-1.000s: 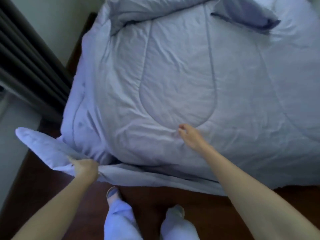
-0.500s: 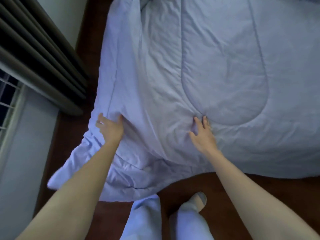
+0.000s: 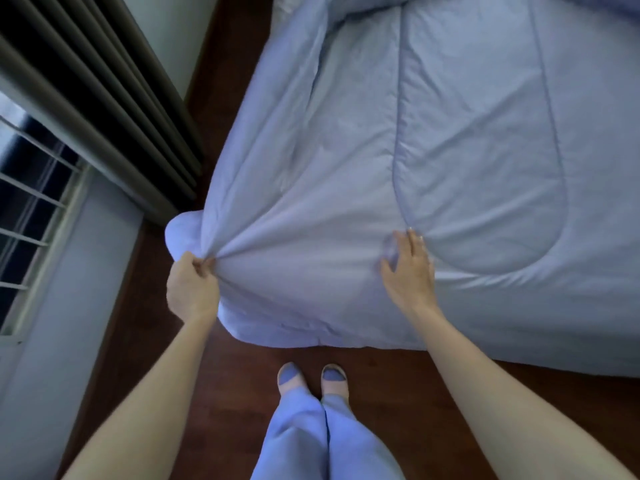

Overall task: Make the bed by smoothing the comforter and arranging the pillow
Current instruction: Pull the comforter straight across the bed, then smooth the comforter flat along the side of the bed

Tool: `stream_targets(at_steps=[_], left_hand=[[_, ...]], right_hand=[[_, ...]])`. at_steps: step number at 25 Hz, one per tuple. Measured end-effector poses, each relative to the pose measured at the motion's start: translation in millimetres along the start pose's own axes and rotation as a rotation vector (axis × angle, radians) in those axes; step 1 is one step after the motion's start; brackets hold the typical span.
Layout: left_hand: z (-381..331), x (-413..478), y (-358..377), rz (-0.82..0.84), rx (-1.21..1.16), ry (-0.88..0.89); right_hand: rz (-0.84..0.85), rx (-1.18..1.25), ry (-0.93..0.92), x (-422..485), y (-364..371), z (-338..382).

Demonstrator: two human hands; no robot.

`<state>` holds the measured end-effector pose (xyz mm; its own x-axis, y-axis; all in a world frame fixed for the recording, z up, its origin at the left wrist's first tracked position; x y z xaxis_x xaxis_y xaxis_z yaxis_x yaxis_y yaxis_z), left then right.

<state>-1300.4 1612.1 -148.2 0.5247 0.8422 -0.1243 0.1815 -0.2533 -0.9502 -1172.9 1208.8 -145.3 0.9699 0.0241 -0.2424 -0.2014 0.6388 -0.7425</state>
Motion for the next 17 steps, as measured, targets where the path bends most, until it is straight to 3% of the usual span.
stream_targets(at_steps=[2, 3, 5, 7, 9, 12, 17], left_hand=[[6.5, -10.7, 27.6, 0.213, 0.181, -0.065], [-6.3, -12.5, 38.7, 0.303, 0.28, -0.003], [-63.5, -24.4, 45.4, 0.403, 0.398, 0.331], [-113.1, -56.2, 49.3, 0.628, 0.488, 0.657], [-124.8, -73.3, 46.4, 0.789, 0.59, 0.727], [-148.7, -65.3, 11.1, 0.703, 0.579, 0.744], [-223.0, -6.4, -88.3, 0.473, 0.214, 0.797]], right_hand=[[0.197, -0.066, 0.076, 5.4, 18.1, -7.0], [0.27, -0.117, 0.103, 5.0, 24.2, -10.7], [0.336, -0.177, 0.125, 1.8, 29.1, -15.0], [0.354, -0.177, 0.149, 2.1, 29.9, -13.2], [0.327, -0.09, 0.123, 8.4, 25.1, 3.3], [0.249, 0.179, 0.053, 17.0, 1.7, 49.9], [0.028, 0.581, -0.066, 41.8, -61.0, 158.1]])
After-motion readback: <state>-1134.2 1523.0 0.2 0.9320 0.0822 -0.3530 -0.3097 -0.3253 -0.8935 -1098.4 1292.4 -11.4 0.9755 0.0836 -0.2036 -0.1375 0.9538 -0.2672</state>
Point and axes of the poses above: each hand's wrist, its own x-axis towards the middle knuckle, its own y-axis out of the palm, z = x × y, the point moved 10 cm from there along x, towards the middle knuckle, and after that the axes turned 14 degrees about x, right-handed, at the moved point
